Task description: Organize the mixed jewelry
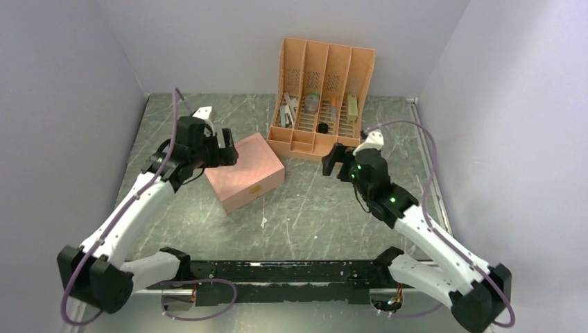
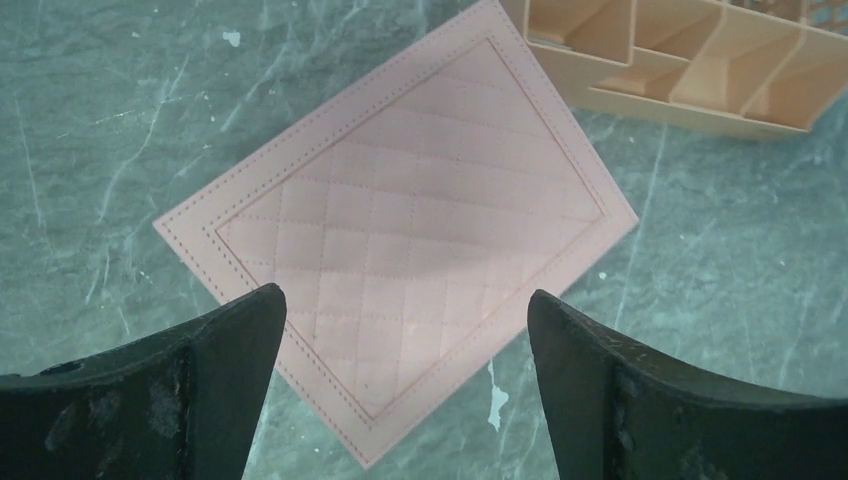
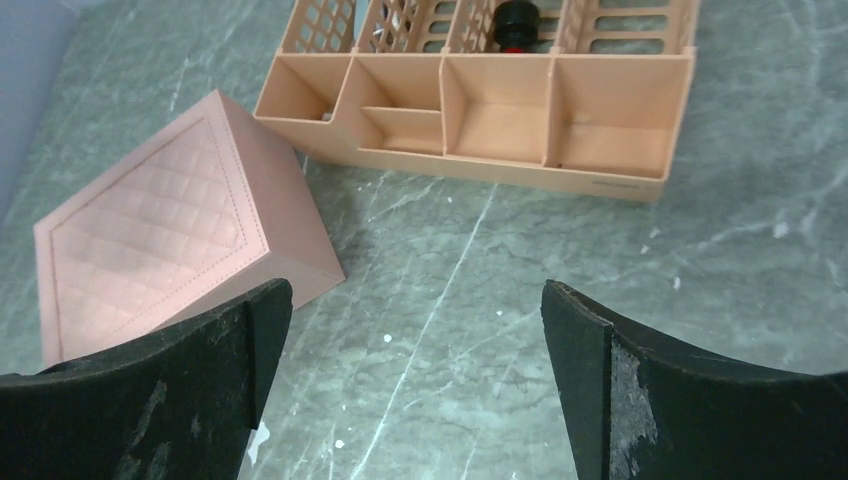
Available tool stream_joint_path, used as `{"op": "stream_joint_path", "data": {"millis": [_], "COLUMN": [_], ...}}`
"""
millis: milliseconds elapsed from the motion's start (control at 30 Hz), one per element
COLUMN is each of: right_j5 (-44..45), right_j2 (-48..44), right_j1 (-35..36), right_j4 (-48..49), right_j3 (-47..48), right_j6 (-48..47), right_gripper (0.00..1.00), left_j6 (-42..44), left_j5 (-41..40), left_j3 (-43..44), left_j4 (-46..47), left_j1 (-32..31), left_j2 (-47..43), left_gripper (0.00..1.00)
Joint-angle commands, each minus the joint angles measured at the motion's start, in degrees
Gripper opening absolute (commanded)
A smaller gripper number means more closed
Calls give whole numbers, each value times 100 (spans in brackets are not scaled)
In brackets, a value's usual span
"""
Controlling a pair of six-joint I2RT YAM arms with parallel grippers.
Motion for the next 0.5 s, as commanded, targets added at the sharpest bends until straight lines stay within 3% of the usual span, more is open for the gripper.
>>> {"op": "stream_joint_path", "data": {"millis": [0, 233, 467], "right_j5": [513, 345, 206], "right_j2": [-934, -2619, -3494], "right_j1": [-5, -3, -5], "right_j4": [-640, -982, -1474], "right_j3": [-264, -833, -927], "right_j6": [367, 643, 862], "right_gripper": [100, 100, 100], "left_j6": [151, -103, -306], "left_j5": [620, 1210, 1323], "left_j3": [-415, -1368, -1964], "left_j4": [385, 871, 826], "left_j1": [25, 25, 18], "left_j2": [-771, -2492, -4034], "left_gripper": [95, 94, 95]}}
